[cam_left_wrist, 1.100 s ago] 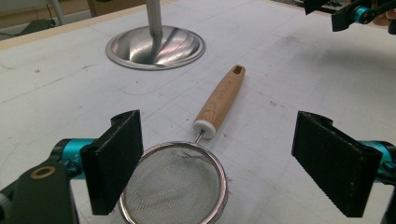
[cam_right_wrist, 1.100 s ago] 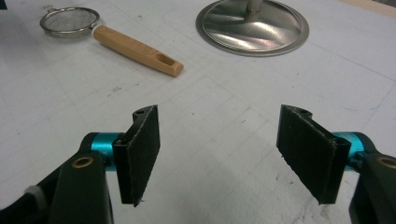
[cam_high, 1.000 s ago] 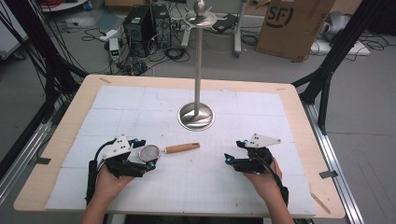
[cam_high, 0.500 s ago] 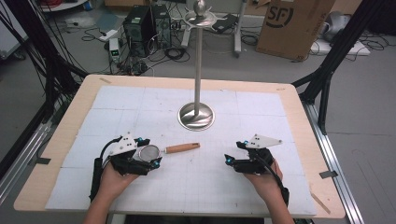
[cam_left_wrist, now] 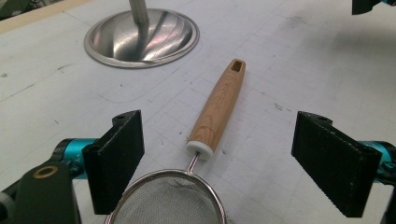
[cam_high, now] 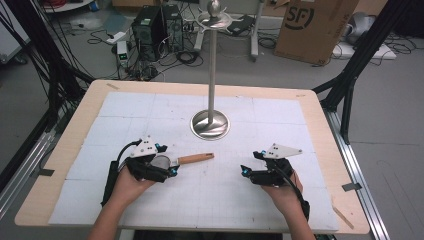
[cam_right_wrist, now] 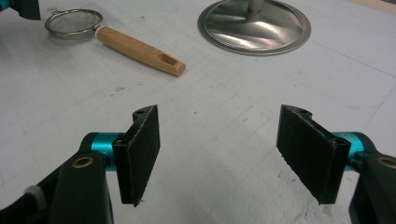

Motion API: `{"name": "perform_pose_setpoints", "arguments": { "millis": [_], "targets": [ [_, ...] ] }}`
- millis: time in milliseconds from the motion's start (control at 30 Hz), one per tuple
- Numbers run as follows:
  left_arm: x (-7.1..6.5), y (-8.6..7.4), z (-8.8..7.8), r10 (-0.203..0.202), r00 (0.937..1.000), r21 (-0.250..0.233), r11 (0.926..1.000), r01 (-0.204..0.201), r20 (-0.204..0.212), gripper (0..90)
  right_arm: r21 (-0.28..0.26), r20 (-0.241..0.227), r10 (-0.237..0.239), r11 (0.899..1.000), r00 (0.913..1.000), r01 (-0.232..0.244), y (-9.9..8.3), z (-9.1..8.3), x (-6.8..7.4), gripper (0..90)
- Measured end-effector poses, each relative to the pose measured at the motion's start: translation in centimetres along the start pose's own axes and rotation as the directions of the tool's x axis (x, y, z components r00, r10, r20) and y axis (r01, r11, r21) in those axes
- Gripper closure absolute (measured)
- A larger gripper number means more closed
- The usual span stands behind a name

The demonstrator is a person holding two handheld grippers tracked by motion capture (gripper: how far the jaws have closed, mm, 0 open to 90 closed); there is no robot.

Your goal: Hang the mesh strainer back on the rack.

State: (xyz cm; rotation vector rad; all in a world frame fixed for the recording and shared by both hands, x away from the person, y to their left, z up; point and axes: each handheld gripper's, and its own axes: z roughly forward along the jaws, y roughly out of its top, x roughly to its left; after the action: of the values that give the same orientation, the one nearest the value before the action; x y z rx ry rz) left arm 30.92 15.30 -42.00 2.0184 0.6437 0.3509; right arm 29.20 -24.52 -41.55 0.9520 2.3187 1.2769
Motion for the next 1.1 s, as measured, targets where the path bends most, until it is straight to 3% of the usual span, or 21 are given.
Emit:
{"name": "perform_pose_setpoints", "arguments": {
  "millis": [133, 333, 533, 733, 800, 900, 1100],
  "targets": [
    [-0.1, 0.7, 0.8, 0.024, 0.9996, 0.038, 0.9990, -0.025, 0.011, 17.8, -0.002, -0.005, -0.006, 1.000, 1.0000, 0.006, 0.0, 0.0, 0.0, 29.8],
    [0.0, 1.0, 2.0, 0.028, 0.9992, 0.090, 0.9955, -0.030, 0.028, 18.4, -0.007, -0.003, -0.010, 1.000, 0.9999, 0.010, 0.2, -0.1, 0.1, 29.8],
    [-0.1, 1.8, 2.9, 0.058, 0.9975, 0.144, 0.9875, -0.063, 0.040, 19.7, 0.000, -0.005, -0.017, 1.000, 0.9998, 0.017, 0.2, 0.0, 0.3, 29.8],
    [0.3, 1.4, 3.8, 0.070, 0.9968, 0.221, 0.9722, -0.076, 0.038, 22.4, -0.001, -0.006, -0.009, 1.000, 0.9999, 0.009, 0.3, 0.0, 0.3, 29.8],
    [0.5, 1.3, 4.0, 0.083, 0.9960, 0.246, 0.9652, -0.088, 0.032, 24.6, 0.003, -0.006, -0.013, 1.000, 0.9999, 0.013, 0.2, 0.0, 0.3, 29.9],
    [0.6, 1.2, 4.2, 0.087, 0.9950, 0.253, 0.9625, -0.096, 0.048, 33.8, 0.007, -0.008, -0.015, 1.000, 0.9999, 0.015, 0.2, 0.1, 0.4, 29.9],
    [0.7, 1.3, 4.5, 0.084, 0.9958, 0.286, 0.9539, -0.091, 0.036, 45.0, 0.011, -0.009, -0.014, 1.000, 0.9999, 0.014, 0.2, 0.2, 0.5, 30.0]
  ]
}}
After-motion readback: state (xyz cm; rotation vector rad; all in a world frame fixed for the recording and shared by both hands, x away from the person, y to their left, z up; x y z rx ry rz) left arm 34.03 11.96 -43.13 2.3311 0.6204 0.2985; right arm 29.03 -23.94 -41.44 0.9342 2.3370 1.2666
